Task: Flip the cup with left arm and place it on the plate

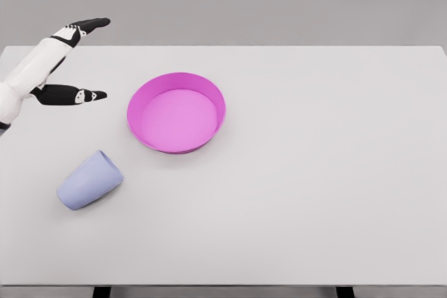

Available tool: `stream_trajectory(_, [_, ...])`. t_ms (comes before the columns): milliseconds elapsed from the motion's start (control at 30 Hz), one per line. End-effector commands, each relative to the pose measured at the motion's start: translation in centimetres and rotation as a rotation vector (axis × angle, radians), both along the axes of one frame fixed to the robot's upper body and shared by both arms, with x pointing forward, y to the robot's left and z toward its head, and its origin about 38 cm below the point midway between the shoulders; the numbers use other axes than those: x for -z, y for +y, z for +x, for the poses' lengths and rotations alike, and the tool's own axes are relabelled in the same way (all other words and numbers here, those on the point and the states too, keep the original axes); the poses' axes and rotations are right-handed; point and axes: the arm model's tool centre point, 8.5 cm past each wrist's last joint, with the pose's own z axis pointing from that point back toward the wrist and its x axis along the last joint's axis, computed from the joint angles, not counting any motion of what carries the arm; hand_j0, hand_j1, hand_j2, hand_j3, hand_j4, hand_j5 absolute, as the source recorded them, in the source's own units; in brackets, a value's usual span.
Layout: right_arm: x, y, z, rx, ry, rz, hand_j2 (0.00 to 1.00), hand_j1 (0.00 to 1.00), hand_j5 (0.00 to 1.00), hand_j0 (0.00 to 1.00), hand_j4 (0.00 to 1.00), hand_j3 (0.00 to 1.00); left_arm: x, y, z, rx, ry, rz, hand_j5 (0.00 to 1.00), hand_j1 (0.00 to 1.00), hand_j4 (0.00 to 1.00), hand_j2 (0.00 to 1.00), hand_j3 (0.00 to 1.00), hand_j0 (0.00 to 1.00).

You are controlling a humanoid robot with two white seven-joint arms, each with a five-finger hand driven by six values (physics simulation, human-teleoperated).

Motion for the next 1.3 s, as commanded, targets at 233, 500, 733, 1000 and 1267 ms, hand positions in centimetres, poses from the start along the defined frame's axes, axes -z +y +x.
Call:
stream_trajectory(233, [0.0,0.0,0.0,0.001,0.001,-0.001,1.0,1.0,1.0,1.0,1.0,1.0,0.1,-0.5,-0.5,0.016,0.003,-0.001,1.0,1.0,1.0,1.0,1.0,1.0])
stream_trajectory(500, [0.0,0.0,0.0,-0.001,0.001,-0.001,1.0,1.0,1.0,1.0,1.0,1.0,-0.4,-0.3,-1.9,0.046,0.007,0.052,1.0,1.0,1.0,1.0,1.0,1.0])
stream_trajectory(733, [0.0,0.0,0.0,0.001,0.001,-0.001,1.0,1.0,1.0,1.0,1.0,1.0,-1.0,-0.6,-3.0,0.077,0.007,0.083,1.0,1.0,1.0,1.0,1.0,1.0])
stream_trajectory(1000, [0.0,0.0,0.0,0.001,0.001,-0.001,1.0,1.0,1.0,1.0,1.0,1.0,0.1,-0.6,-3.3,0.073,0.067,-0.021,1.0,1.0,1.0,1.0,1.0,1.0])
stream_trajectory(1267, [0.0,0.0,0.0,0.001,0.001,-0.001,1.0,1.0,1.0,1.0,1.0,1.0,2.9,-1.5,-5.3,0.175,0.188,-0.172,1.0,1.0,1.0,1.0,1.0,1.0])
